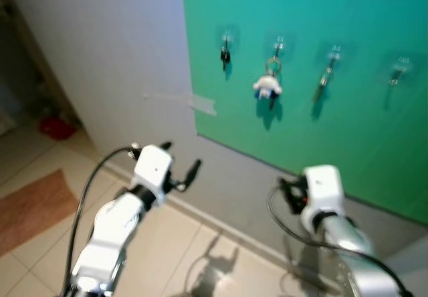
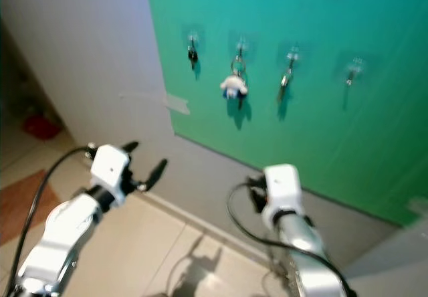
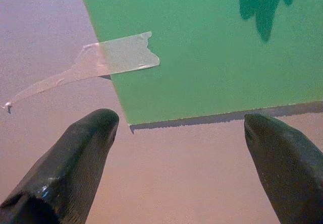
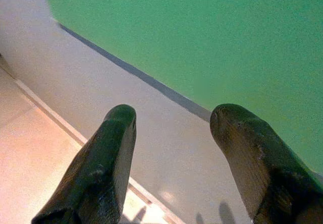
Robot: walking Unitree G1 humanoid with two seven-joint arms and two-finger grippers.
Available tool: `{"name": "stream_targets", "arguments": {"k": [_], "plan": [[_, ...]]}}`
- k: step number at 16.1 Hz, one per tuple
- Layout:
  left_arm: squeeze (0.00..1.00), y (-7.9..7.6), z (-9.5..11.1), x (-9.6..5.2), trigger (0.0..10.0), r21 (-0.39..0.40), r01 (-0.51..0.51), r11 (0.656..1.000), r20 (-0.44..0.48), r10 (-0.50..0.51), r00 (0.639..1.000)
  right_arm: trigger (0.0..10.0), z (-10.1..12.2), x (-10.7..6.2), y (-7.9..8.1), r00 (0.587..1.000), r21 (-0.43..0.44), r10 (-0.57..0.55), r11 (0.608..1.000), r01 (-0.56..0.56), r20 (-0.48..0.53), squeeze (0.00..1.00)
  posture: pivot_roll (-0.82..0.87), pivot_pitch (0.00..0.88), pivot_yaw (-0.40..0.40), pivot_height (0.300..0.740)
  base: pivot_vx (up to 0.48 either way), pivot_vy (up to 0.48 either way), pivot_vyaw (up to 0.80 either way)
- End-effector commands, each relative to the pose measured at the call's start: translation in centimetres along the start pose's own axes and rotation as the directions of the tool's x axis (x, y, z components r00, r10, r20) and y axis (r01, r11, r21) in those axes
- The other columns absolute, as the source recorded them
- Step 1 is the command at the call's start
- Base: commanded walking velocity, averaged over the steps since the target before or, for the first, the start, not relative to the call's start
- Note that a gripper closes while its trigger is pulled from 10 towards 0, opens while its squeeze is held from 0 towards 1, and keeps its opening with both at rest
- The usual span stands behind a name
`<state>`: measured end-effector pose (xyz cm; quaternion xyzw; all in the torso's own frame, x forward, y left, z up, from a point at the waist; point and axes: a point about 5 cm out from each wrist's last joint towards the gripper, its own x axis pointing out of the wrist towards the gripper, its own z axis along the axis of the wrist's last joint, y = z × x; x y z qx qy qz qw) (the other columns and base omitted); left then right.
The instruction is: Hang keys on a hook
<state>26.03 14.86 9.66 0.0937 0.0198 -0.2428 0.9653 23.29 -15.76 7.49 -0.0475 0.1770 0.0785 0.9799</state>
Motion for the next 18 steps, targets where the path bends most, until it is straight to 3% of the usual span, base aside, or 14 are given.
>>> {"name": "stream_targets", "arguments": {"k": [1,6,11,15,18], "plan": [[0.0,0.0,0.7,0.5,10.0,0.017,-0.004,1.0,0.027,0.004,1.0,10.0,0.2,0.0,-0.8,1.0,-0.015,-0.025,1.0,0.025,0.007,0.0,-0.08,0.0,0.06,0.74,0.0,0.465,0.0],[0.0,0.0,0.5,0.6,10.0,0.021,-0.023,1.0,0.024,0.022,0.999,10.0,0.4,0.4,-0.9,1.0,-0.027,-0.022,0.999,0.023,0.013,0.0,-0.07,0.0,0.055,0.74,0.0,0.47,0.0],[0.0,0.5,0.5,0.3,10.0,0.033,-0.051,0.998,0.025,0.051,0.998,10.0,1.0,0.9,-0.3,0.999,-0.012,-0.023,1.0,0.023,0.042,0.0,-0.06,0.0,0.057,0.74,0.0,0.0,-0.8],[0.0,0.7,0.8,1.0,10.0,0.017,-0.079,0.997,0.036,0.078,0.996,10.0,2.1,0.5,-0.8,0.993,-0.018,-0.047,0.999,0.049,0.106,0.0,-0.1,0.0,0.071,0.74,0.0,0.0,-0.8],[0.0,0.3,0.6,1.6,10.0,0.037,-0.07,0.997,0.028,0.069,0.997,10.0,2.5,0.5,-1.7,0.982,0.014,-0.132,0.991,0.131,0.133,0.0,-0.08,0.0,0.08,0.74,0.0,0.0,-0.8]]}}
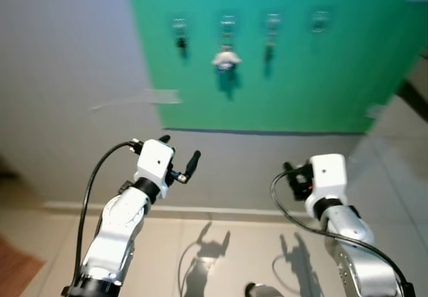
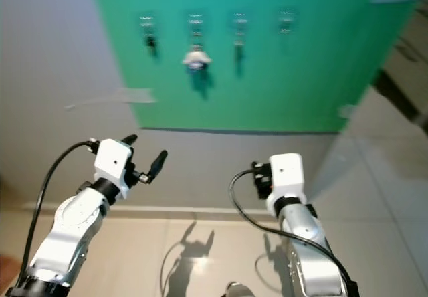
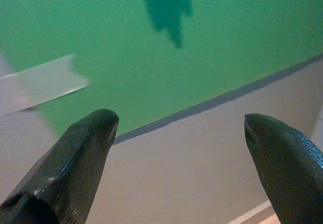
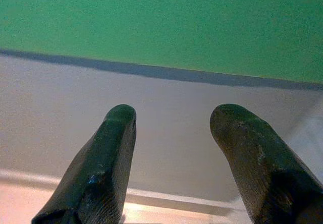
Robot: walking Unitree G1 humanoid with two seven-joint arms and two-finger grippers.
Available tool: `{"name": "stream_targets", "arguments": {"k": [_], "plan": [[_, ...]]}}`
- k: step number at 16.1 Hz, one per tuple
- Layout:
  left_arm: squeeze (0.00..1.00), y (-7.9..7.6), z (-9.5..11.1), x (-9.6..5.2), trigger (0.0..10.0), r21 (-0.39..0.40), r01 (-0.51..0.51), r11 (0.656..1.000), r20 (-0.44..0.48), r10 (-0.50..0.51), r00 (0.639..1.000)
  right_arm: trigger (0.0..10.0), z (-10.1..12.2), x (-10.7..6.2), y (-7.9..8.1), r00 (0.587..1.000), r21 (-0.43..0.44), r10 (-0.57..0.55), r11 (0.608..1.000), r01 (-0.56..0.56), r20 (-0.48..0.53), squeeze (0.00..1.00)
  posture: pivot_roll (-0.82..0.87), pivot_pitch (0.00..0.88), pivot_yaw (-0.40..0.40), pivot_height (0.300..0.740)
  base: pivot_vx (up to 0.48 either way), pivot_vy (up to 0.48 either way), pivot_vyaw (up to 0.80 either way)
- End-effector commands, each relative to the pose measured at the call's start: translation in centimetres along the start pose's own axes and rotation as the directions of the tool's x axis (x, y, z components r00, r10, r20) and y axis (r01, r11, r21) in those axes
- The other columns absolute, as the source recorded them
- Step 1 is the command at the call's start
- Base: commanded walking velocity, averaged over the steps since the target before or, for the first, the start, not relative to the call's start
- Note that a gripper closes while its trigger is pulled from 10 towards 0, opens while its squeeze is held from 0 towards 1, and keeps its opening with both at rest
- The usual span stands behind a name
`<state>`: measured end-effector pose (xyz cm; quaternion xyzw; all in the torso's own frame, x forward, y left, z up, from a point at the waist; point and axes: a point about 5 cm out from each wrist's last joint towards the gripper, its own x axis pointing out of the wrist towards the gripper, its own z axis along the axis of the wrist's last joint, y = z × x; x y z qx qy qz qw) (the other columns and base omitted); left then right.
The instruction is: Hang keys on a hook
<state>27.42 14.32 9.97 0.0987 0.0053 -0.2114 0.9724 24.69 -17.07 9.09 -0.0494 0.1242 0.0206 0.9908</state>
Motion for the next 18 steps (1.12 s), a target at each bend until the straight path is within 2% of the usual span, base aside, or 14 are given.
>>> {"name": "stream_targets", "arguments": {"k": [1,2,3,6,7,8,11,14,16,18], "plan": [[0.0,0.2,0.8,0.4,10.0,0.029,-0.013,1.0,0.022,0.012,1.0,10.0,0.8,0.2,-0.4,0.999,0.019,-0.037,0.999,0.036,0.036,0.0,-0.06,0.0,0.069,0.74,0.0,0.0,-0.8],[0.0,0.9,1.3,-0.1,10.0,0.005,-0.051,0.999,0.03,0.051,0.998,10.0,0.8,0.9,-0.2,0.998,0.053,-0.056,0.997,0.054,0.036,0.0,-0.04,0.0,0.071,0.74,0.0,0.0,-0.8],[0.0,1.4,1.0,-0.6,10.0,-0.008,-0.062,0.998,0.016,0.062,0.998,10.0,0.9,1.5,0.2,0.997,0.042,-0.057,0.998,0.055,0.043,0.0,-0.03,0.0,0.079,0.74,0.0,0.0,-0.8],[0.0,2.5,-0.1,-1.0,10.0,-0.025,-0.112,0.993,-0.04,0.111,0.993,10.0,1.6,1.5,0.5,0.991,0.057,-0.113,0.992,0.109,0.069,0.0,-0.04,0.0,0.091,0.74,0.0,0.0,-0.8],[0.0,2.9,-0.4,-0.7,10.0,-0.06,-0.169,0.984,-0.057,0.166,0.984,10.0,1.3,1.4,0.2,0.987,0.002,-0.144,0.989,0.145,0.067,0.0,-0.05,0.0,0.107,0.74,0.0,0.0,-0.8],[0.0,3.0,-0.4,-0.5,10.0,-0.063,-0.186,0.981,-0.065,0.182,0.981,10.0,1.2,1.4,0.1,0.987,-0.047,-0.144,0.988,0.147,0.069,0.0,-0.07,0.0,0.105,0.74,0.0,0.0,-0.8],[0.0,2.3,-1.1,-0.4,10.0,-0.053,-0.194,0.98,-0.106,0.187,0.977,10.0,0.4,1.4,0.1,0.999,-0.172,0.027,0.985,-0.019,0.041,0.0,-0.08,0.0,0.065,0.74,0.0,0.0,-0.8],[0.0,1.3,-1.1,-0.9,10.0,-0.054,-0.199,0.979,-0.087,0.194,0.977,10.0,0.6,1.4,-1.6,0.992,-0.255,0.118,0.961,-0.105,0.036,0.0,-0.02,0.0,-0.032,0.74,0.0,0.0,-0.8],[0.0,1.0,-1.0,-2.0,10.0,-0.031,-0.198,0.98,-0.071,0.196,0.978,10.0,-0.1,1.4,-2.0,0.99,-0.258,0.138,0.957,-0.133,0.002,0.0,0.02,0.0,-0.081,0.74,0.0,0.0,-0.8],[0.0,1.5,-1.2,-2.7,10.0,-0.017,-0.177,0.984,-0.072,0.175,0.982,10.0,-0.5,1.5,-1.5,0.987,-0.249,0.163,0.955,-0.16,-0.008,0.0,0.02,0.0,-0.079,0.74,0.0,0.0,-0.8]]}}
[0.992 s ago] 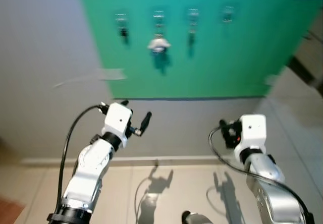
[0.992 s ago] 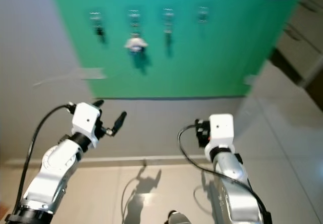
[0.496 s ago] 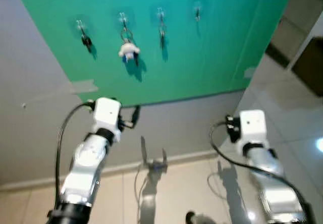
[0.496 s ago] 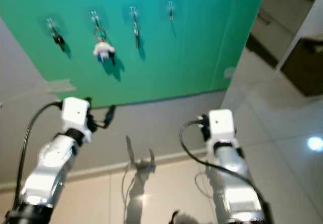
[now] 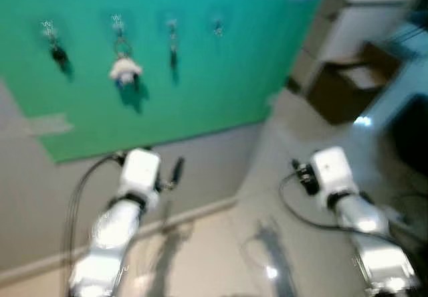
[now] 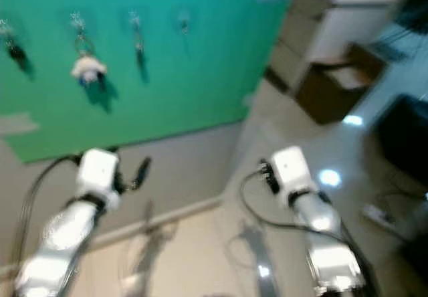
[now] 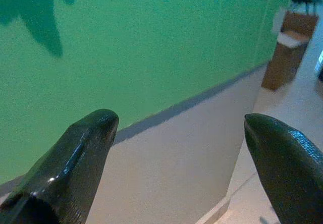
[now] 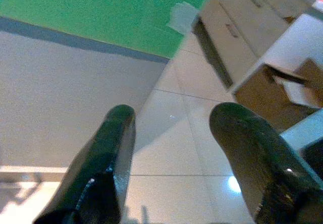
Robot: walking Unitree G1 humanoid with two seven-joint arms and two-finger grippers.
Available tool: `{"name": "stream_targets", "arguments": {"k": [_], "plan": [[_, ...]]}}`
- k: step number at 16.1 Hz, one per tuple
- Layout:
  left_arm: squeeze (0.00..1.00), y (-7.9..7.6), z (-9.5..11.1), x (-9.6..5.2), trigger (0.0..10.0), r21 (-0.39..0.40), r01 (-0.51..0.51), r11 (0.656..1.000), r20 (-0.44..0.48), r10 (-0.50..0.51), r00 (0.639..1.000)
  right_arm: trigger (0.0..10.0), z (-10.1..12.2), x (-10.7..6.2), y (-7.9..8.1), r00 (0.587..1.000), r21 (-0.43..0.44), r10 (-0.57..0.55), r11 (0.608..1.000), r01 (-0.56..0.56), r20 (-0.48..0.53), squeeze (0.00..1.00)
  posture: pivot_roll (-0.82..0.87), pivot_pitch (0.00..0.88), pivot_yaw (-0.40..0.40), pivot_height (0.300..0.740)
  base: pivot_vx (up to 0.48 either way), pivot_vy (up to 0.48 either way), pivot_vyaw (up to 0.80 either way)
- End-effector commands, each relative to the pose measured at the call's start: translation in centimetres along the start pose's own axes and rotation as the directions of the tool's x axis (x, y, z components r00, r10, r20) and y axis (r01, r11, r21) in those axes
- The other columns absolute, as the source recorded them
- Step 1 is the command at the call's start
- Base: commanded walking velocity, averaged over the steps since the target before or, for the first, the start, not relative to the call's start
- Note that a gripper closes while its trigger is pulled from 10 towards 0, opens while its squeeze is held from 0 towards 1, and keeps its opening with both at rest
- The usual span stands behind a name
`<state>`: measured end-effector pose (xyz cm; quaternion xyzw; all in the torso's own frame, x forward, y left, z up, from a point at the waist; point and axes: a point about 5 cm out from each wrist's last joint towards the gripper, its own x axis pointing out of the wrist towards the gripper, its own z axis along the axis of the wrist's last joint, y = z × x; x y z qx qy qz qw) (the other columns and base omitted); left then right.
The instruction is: Hang keys on a hook
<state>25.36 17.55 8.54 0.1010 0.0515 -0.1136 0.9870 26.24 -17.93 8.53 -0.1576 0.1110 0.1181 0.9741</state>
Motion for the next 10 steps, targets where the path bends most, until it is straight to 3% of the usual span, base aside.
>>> {"name": "stream_targets", "arguments": {"k": [1,4,8,10], "plan": [[0.0,0.2,0.8,0.6,10.0,0.015,0.011,1.0,0.045,-0.012,0.999,10.0,-0.3,-0.1,-0.2,1.0,0.016,-0.007,1.0,0.007,-0.007,0.0,0.01,0.0,-0.066,0.74,0.0,0.0,-0.8],[0.0,1.8,1.2,1.7,10.0,0.009,-0.067,0.998,0.065,0.066,0.996,10.0,-0.8,-1.5,0.0,0.994,0.139,-0.108,0.984,0.11,-0.028,0.0,-0.05,0.0,0.016,0.74,0.0,0.0,-0.78],[0.0,1.4,1.7,2.2,10.0,0.001,0.016,1.0,0.074,-0.016,0.997,10.0,-2.2,-3.1,-0.1,0.974,0.219,-0.208,0.95,0.222,-0.087,0.0,-0.05,0.0,0.06,0.74,0.0,0.0,-0.78],[0.0,1.1,2.2,2.2,10.0,0.026,0.052,0.998,0.087,-0.054,0.995,10.0,-1.6,-2.5,0.5,0.976,0.24,-0.203,0.946,0.217,-0.081,0.0,-0.04,0.0,0.06,0.74,0.0,0.0,-0.78]]}}
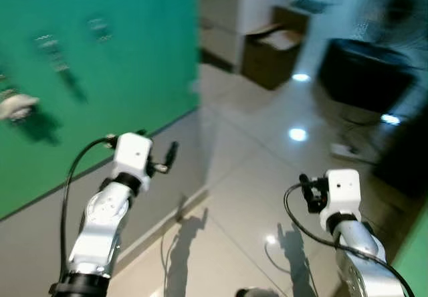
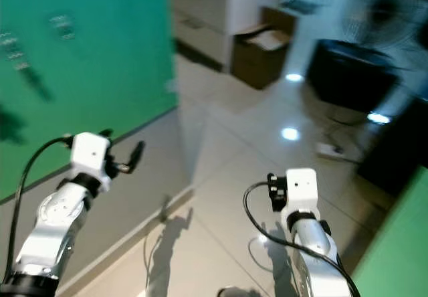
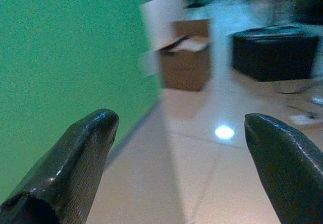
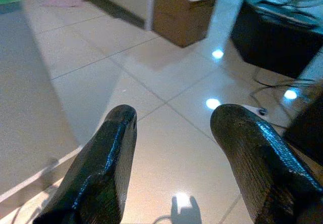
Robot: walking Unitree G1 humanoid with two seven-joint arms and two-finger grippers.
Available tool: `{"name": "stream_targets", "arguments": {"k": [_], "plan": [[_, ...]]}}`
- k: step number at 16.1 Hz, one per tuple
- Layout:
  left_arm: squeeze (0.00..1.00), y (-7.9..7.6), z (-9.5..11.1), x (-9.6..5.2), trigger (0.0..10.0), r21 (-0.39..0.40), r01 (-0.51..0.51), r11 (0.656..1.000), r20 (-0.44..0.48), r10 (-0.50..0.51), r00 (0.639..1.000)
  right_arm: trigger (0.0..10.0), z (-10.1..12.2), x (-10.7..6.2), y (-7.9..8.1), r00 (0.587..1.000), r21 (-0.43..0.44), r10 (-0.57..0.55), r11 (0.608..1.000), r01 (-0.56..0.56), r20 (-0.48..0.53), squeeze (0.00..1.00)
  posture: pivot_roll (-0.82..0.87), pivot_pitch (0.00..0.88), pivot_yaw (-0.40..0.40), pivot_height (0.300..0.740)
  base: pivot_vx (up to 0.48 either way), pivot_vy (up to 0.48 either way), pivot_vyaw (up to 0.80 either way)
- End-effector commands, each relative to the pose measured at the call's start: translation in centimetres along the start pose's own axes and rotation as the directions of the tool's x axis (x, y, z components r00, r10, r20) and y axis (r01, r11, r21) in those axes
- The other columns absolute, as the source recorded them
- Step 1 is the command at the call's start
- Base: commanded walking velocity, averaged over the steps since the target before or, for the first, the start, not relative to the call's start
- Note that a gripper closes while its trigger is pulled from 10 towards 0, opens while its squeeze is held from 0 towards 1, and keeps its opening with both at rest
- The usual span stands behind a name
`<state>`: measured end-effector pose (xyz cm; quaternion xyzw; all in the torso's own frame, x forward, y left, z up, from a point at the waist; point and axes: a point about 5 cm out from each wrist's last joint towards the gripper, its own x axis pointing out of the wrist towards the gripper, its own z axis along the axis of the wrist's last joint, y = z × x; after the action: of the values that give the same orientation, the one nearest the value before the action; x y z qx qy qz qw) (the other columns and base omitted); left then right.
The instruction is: Hang keys on a hook
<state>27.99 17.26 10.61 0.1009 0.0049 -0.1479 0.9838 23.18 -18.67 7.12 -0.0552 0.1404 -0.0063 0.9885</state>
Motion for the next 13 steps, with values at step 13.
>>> {"name": "stream_targets", "arguments": {"k": [13], "plan": [[0.0,-0.3,-0.8,-0.7,10.0,-0.03,-0.022,0.999,-0.022,0.021,1.0,10.0,1.5,1.2,0.9,0.997,-0.056,0.075,0.996,-0.075,0.001,0.0,-0.03,0.0,0.046,0.74,0.0,0.0,-0.78]]}}
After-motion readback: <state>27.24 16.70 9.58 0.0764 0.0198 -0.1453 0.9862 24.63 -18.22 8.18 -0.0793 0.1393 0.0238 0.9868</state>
